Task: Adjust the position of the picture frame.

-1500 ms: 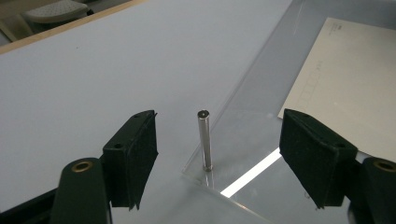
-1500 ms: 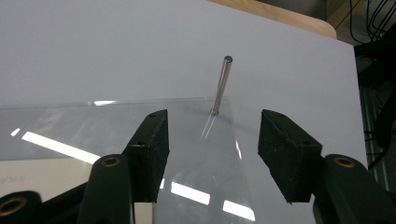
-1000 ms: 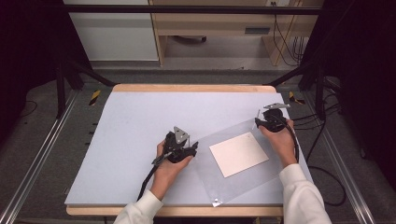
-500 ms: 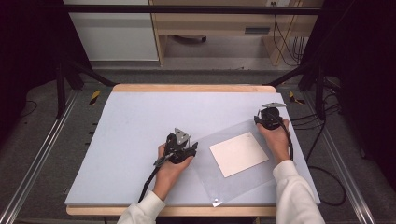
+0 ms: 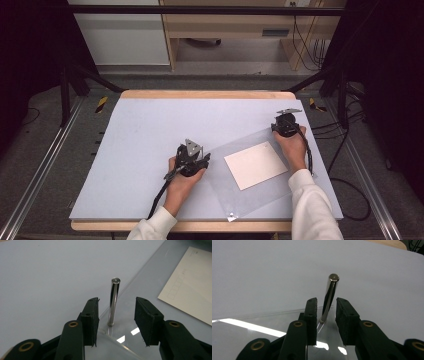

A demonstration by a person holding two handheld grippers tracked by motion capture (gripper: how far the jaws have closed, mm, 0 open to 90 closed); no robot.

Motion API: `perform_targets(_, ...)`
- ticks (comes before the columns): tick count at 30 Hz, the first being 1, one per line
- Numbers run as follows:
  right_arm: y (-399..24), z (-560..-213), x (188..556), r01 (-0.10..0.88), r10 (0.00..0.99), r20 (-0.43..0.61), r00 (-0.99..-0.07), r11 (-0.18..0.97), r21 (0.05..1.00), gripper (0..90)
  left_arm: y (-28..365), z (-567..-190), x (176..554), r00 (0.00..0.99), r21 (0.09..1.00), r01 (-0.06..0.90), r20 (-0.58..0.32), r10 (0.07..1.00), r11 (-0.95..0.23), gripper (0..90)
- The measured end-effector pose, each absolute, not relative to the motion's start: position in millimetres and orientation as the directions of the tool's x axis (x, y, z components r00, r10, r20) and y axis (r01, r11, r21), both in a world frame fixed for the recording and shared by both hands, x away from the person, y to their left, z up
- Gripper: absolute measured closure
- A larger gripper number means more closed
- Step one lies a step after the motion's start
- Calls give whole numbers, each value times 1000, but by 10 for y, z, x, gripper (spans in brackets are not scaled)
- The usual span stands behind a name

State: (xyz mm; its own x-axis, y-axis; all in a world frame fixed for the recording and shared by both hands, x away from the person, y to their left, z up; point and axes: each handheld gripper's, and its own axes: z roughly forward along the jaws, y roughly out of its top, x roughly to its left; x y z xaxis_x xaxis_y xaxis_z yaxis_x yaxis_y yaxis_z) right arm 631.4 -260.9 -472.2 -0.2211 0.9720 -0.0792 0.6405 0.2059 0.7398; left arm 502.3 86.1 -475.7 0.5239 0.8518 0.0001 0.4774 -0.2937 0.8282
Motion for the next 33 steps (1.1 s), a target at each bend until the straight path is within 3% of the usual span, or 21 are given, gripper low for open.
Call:
perform_targets(10,-2604,-4714,6319,641,973,-55,-224,189,744,845,874,-4763,5023,520,834,474,-7,854,-283,605)
perform_targets(23,-2615,-4731,6339,648,974,-40,-222,178,740,853,885,-4811,5062,517,831,482,-15,856,-276,687)
perform_targets(33,-2622,-4729,6337,648,973,-47,-227,187,738,855,878,-4837,5103,517,826,490,-18,856,-278,819)
